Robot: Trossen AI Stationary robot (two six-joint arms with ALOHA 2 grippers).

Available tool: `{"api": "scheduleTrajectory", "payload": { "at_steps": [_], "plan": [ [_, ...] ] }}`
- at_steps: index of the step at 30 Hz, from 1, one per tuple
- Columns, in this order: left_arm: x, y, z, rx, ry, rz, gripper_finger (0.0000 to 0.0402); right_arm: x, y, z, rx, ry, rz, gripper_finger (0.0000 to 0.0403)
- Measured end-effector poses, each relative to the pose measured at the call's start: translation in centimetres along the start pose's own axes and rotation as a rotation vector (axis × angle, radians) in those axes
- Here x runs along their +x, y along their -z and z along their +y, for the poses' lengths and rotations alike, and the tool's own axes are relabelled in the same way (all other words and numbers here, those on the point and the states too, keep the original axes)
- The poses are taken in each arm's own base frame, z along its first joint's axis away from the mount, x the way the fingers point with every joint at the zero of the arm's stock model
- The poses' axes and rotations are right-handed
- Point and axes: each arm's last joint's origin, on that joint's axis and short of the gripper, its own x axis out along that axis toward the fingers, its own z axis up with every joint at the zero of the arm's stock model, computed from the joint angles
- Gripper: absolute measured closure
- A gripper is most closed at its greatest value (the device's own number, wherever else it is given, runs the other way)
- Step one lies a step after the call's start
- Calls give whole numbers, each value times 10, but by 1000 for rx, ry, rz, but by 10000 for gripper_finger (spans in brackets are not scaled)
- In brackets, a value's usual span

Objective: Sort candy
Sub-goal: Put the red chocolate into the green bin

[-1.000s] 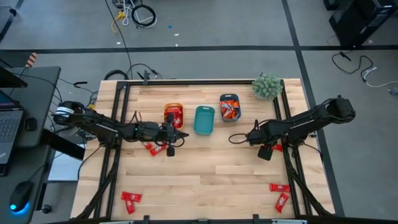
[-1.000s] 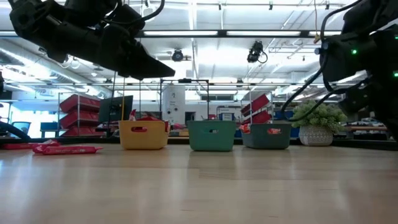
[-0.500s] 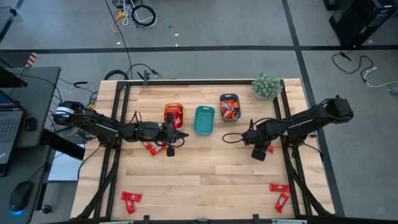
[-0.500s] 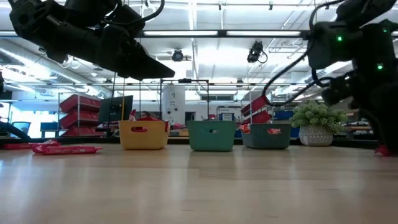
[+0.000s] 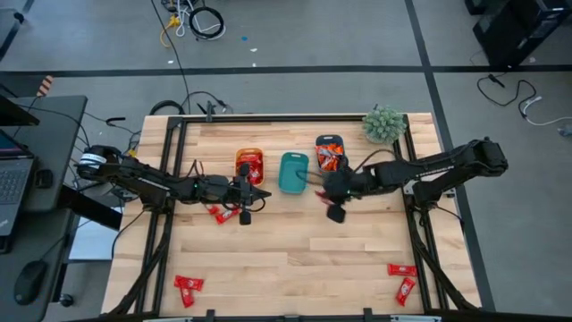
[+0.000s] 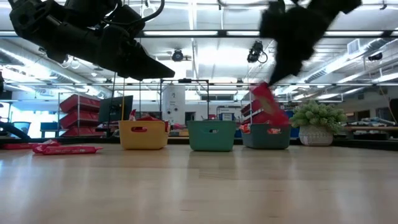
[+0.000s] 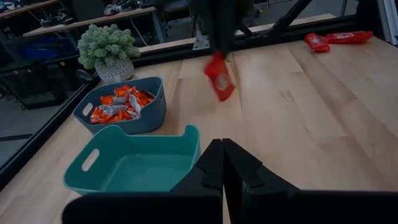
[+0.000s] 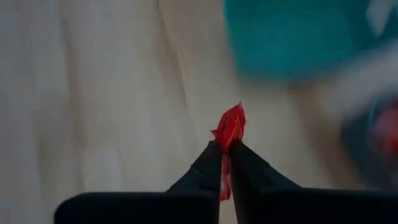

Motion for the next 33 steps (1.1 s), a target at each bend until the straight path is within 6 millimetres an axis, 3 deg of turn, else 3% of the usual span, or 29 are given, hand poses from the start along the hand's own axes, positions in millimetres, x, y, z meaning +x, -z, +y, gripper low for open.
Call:
{"api": "scheduleTrajectory", "payload": {
  "at_steps": [7,12,26,33],
  "plan": [
    [0,0,0,-1,0,-1,401,-4,-41,-10,36,-33,-318,402],
    [0,0,0,-2,0,-1,401,9,-57,-26,97,-9,-420,402],
    [0,0,0,-2,0,1,401,90,-57,-56,273,-112,-319,403],
    [0,0,0,-2,0,3,401,114,-49,-68,309,-80,-264,388]
  ]
}}
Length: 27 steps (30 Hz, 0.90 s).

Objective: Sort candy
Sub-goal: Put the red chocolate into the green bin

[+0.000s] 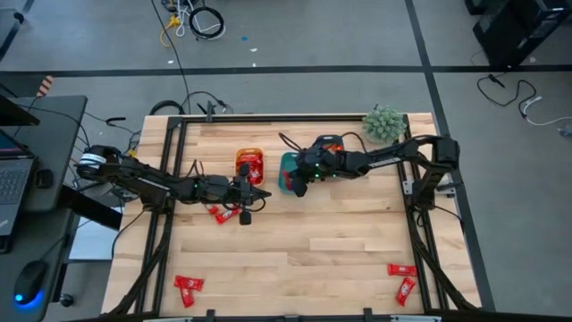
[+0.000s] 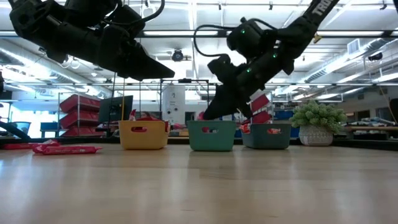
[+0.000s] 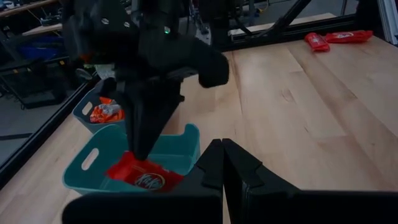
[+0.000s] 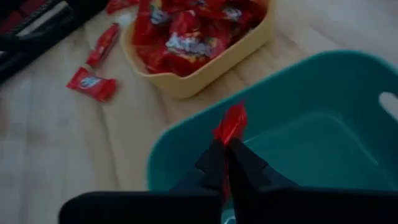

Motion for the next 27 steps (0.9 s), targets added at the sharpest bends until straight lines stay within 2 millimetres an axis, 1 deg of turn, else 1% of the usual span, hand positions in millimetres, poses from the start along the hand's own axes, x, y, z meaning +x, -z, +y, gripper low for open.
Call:
{"api": "scheduleTrajectory", "payload": {
  "at_steps": [3,6,11,13,15,18,21,24,27],
  "plan": [
    [0,0,0,-1,0,1,401,1,2,-4,-15,18,24,358],
    [0,0,0,-3,0,3,401,-3,1,-5,-15,29,38,314],
    [0,0,0,-3,1,4,401,-21,-6,0,-50,24,37,228],
    [0,0,0,-3,1,4,401,-32,-7,5,-91,7,61,200],
    [0,0,0,-3,1,4,401,-46,-6,13,-124,0,91,181],
    [0,1,0,-2,1,7,401,-68,4,27,-187,-3,189,173],
    [0,1,0,-1,2,13,401,-93,19,45,-253,-17,292,180],
    [0,2,0,1,3,24,401,-116,42,61,-274,7,428,190],
    [0,2,0,2,3,24,401,-135,66,75,-242,38,554,195]
  ]
}}
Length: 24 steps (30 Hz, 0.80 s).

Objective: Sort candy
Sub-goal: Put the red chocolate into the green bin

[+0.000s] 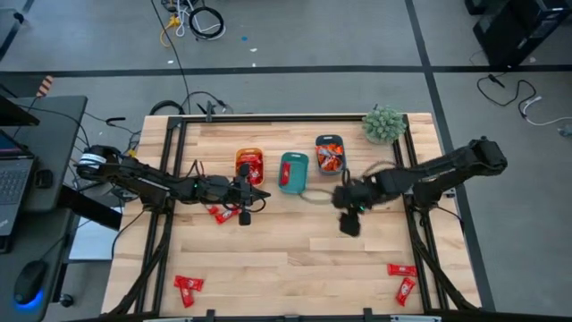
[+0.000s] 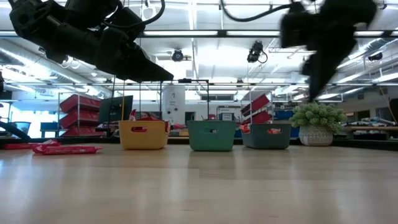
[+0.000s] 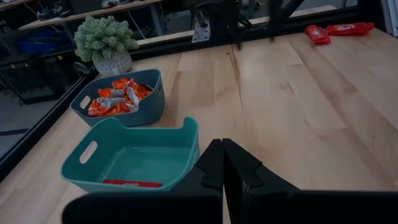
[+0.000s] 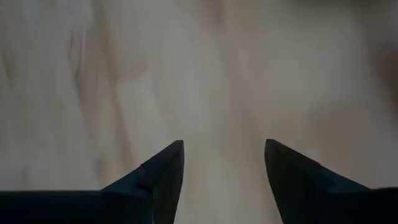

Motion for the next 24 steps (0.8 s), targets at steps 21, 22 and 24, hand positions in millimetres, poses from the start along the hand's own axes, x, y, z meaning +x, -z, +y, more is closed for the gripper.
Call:
{"api": "scheduleTrajectory", "payload": {
  "at_steps": [21,22,24],
  "plan": [
    [0,2,0,-21,3,24,401,-19,131,96,176,15,277,106],
    [0,2,0,-22,3,24,401,-19,136,98,164,26,285,104],
    [0,2,0,-23,3,24,401,-16,147,102,125,52,300,102]
  ]
}}
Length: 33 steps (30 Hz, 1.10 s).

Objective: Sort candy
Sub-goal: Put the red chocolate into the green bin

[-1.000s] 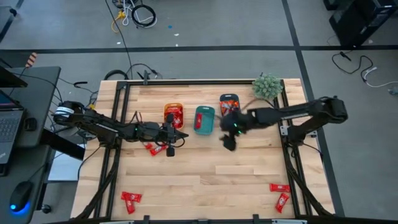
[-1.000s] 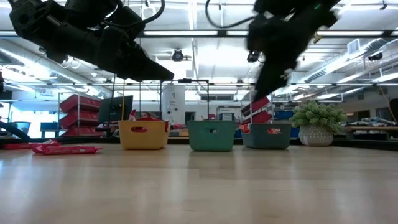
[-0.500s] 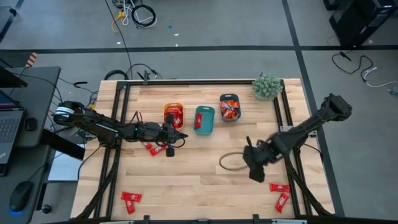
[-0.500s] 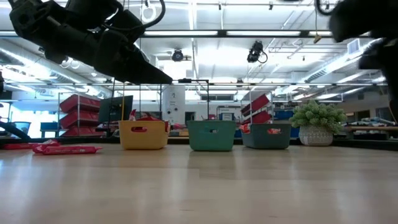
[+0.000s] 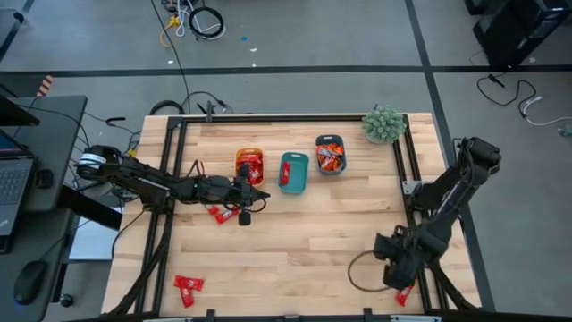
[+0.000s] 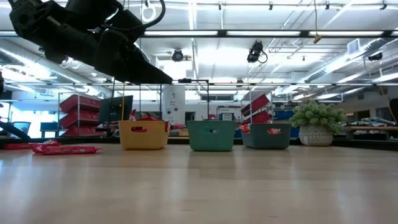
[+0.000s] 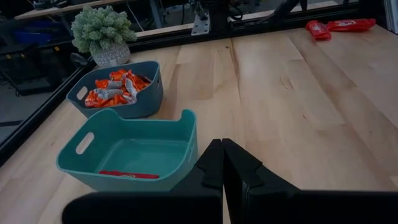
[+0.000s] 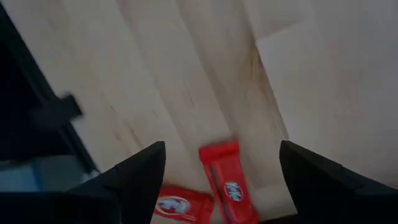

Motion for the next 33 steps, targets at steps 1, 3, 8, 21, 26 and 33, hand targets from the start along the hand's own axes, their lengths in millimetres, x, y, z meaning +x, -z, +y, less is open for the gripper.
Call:
{"api": "scheduleTrajectory", "payload": {
  "at_steps": [1,3,8,21,26,33],
  "plan": [
    [0,0,0,-2,0,0,401,4,4,2,-19,14,7,102],
    [0,0,0,-6,0,0,401,12,12,5,-55,47,31,103],
    [0,0,0,-14,0,0,401,33,20,11,-87,119,96,108],
    [0,0,0,-19,0,0,401,71,24,20,-142,169,210,113],
    [0,0,0,-19,0,0,401,76,24,20,-162,190,231,146],
    [0,0,0,-19,0,-1,401,75,21,18,-176,201,235,247]
  ]
}}
